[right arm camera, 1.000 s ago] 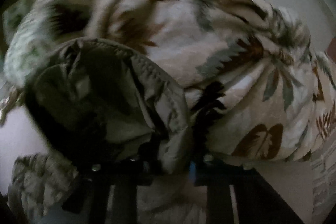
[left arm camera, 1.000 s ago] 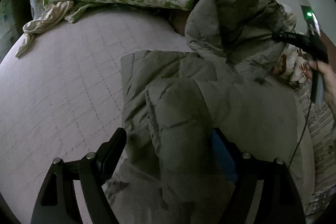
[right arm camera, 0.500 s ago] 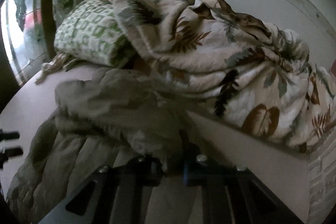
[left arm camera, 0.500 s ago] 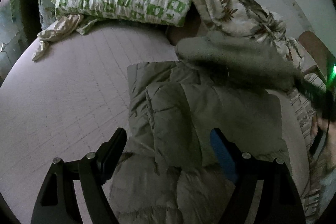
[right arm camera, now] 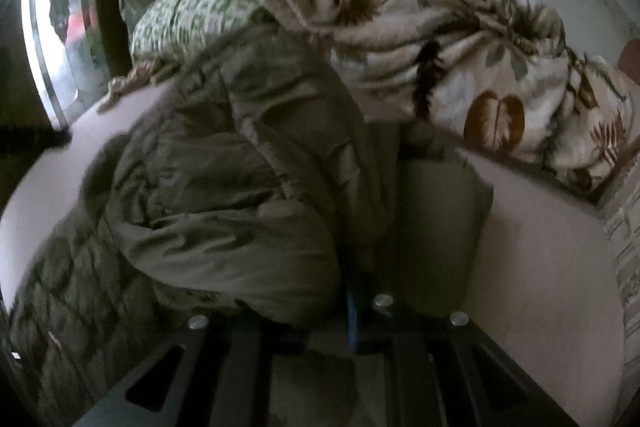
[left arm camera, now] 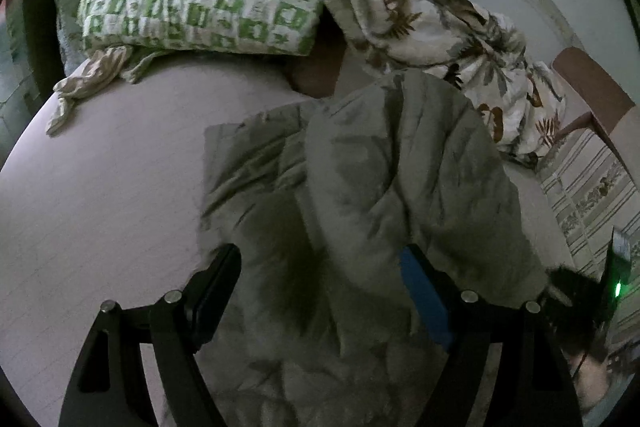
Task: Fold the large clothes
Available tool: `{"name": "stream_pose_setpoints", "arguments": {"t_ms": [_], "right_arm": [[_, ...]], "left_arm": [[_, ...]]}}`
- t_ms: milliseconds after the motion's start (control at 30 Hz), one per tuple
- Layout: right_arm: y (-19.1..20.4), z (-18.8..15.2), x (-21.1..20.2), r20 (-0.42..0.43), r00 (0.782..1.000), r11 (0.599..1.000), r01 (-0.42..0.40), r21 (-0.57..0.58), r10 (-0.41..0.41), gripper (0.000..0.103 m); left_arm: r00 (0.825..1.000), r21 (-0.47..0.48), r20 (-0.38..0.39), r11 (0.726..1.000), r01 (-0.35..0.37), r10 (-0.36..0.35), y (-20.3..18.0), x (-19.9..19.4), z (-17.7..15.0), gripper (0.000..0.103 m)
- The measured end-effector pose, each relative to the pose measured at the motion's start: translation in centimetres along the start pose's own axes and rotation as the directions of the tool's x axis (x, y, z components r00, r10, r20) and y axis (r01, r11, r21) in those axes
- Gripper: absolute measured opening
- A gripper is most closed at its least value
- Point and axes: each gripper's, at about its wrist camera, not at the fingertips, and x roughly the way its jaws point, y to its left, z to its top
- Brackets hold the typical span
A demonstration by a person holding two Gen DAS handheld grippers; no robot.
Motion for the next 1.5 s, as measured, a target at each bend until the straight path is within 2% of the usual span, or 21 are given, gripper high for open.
{"name": "stream_pose_setpoints", "arguments": {"t_ms": [133,267,333,467,667,833,900,933,967,1000,1033,1233,1500], "right_arm": [[1.4,-2.2,0.0,-0.012,1.0,0.999,-0.003,-0.033,0.002,0.014],[2.0,-3.6,1.1,-0.042,0.999,0.997,0.02,-0.079,-0.023,0.014],[2.2,-3.9,1.9,-0.054,0.998,0.995,0.03,-0.095,-0.035,0.014],[2.5,-4.1,3.2,-0.059,0.997,0.992,0.041,-0.118,-0.048,0.014],[2.9,-4.0,3.3,-0.026,0.995,0.986,0.093,-0.14,-0.098,0.017],[3.2,-3.8,1.4,-0.02,0.992,0.983,0.124,-0.139,-0.128,0.022],[3.1,-3.4,0.5,-0.022,0.991,0.983,0.13,-0.129,-0.134,0.028],[3.0,-3.2,0.0,-0.025,0.99,0.983,0.136,-0.123,-0.14,0.041],[2.7,-3.1,-0.3,-0.03,0.99,0.984,0.134,-0.115,-0.139,0.077],[2.3,-3.0,-0.9,-0.027,0.992,0.988,0.123,-0.094,-0.126,0.091],[2.0,-2.9,-1.7,-0.013,0.994,0.991,0.111,-0.078,-0.112,0.097],[1.0,-1.7,-3.6,-0.008,0.996,0.996,0.089,-0.014,-0.089,0.097],[0.2,3.3,-4.4,0.003,0.998,0.994,0.058,0.09,-0.059,0.097]], "left_arm": [[1.0,0.027,-0.02,1.0,0.005,-0.005,-1.8,2.1,0.3,0.082],[0.994,0.066,-0.084,0.996,-0.057,0.062,-2.9,5.7,-0.1,0.082],[0.985,0.09,-0.129,0.991,-0.102,0.113,-2.9,7.8,-0.8,0.082],[0.979,0.166,-0.105,0.974,-0.154,0.173,-3.6,9.3,-1.8,0.082],[0.981,0.172,-0.104,0.974,-0.145,0.164,-3.5,9.5,-1.7,0.082],[0.985,0.179,-0.096,0.976,-0.123,0.142,-2.9,8.9,-2.0,0.082],[0.987,0.177,-0.094,0.978,-0.114,0.132,-2.8,8.5,-2.2,0.082],[0.987,0.176,-0.094,0.978,-0.111,0.129,-2.6,8.4,-2.3,0.082],[0.988,0.177,-0.094,0.978,-0.106,0.124,-2.5,8.4,-2.3,0.082],[0.988,0.177,-0.095,0.979,-0.103,0.121,-2.4,8.3,-2.3,0.082],[0.988,0.178,-0.096,0.979,-0.1,0.118,-2.4,8.3,-2.3,0.082],[0.989,0.178,-0.09,0.979,-0.101,0.119,-2.6,8.3,-2.5,0.082],[0.991,0.182,-0.092,0.98,-0.083,0.101,-2.2,8.4,-2.2,0.082]]}}
